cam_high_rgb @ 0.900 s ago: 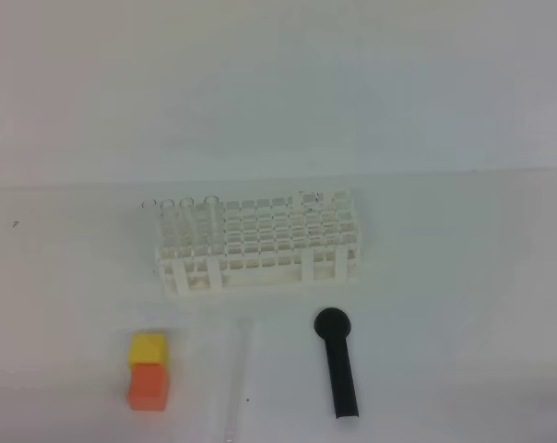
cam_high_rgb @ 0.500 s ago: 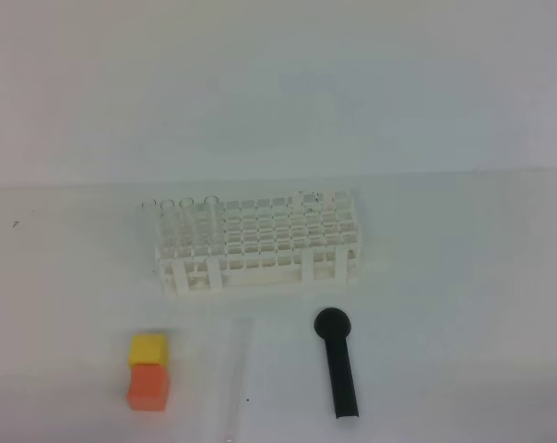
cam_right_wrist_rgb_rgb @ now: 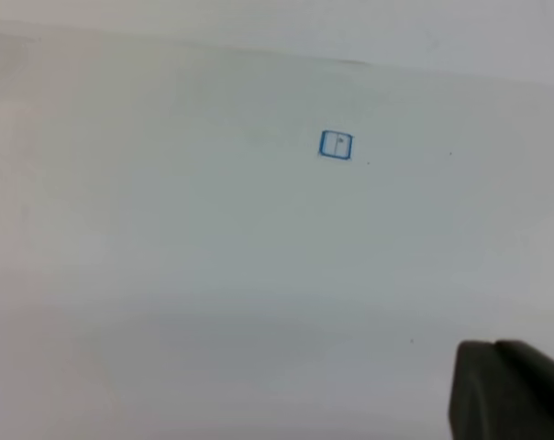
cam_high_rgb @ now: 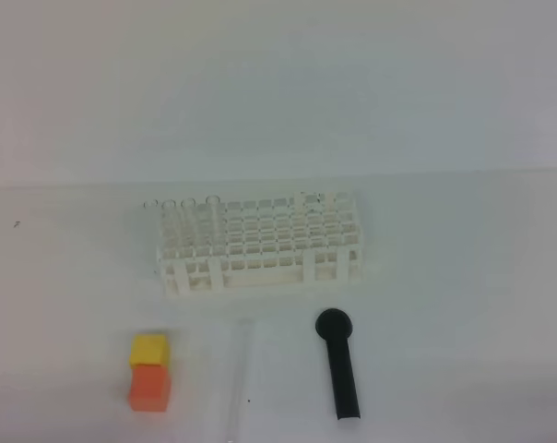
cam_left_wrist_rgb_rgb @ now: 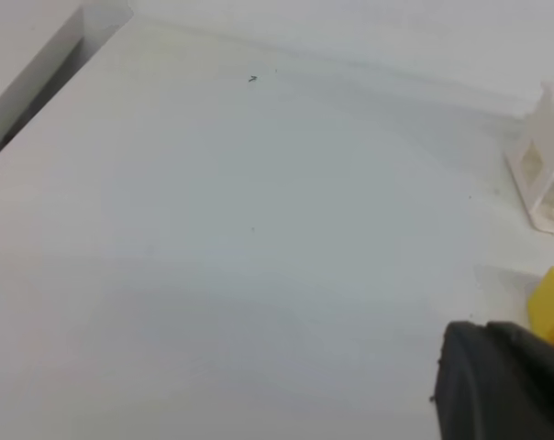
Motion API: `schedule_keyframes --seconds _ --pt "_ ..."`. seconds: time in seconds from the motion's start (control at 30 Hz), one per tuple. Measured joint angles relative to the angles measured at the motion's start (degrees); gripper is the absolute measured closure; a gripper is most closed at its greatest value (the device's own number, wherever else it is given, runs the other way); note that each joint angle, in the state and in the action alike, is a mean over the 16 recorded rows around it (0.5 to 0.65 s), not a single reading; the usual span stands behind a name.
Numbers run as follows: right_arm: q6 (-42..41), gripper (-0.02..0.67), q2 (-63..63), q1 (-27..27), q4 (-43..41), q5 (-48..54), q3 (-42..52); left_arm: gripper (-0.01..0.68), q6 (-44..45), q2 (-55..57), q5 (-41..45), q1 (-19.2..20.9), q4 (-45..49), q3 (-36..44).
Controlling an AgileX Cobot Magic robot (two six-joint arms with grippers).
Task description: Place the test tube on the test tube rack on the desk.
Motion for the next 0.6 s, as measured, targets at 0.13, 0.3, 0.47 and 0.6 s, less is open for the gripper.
schedule_keyframes --seconds 0.13,0.3,0.47,0.6 --pt "0.0 0.65 0.0 0.0 0.0 0.0 0.0 0.674 0.0 0.0 0.0 0.0 0.0 0.0" --pt "0.1 0.65 0.0 0.0 0.0 0.0 0.0 0.674 0.0 0.0 -0.1 0.0 0.0 0.0" --pt "0.1 0.65 0.0 0.0 0.0 0.0 0.0 0.674 0.1 0.0 -0.1 0.0 0.3 0.0" --pt "0.1 0.65 0.0 0.0 0.0 0.0 0.0 0.673 0.1 0.0 -0.1 0.0 0.5 0.0"
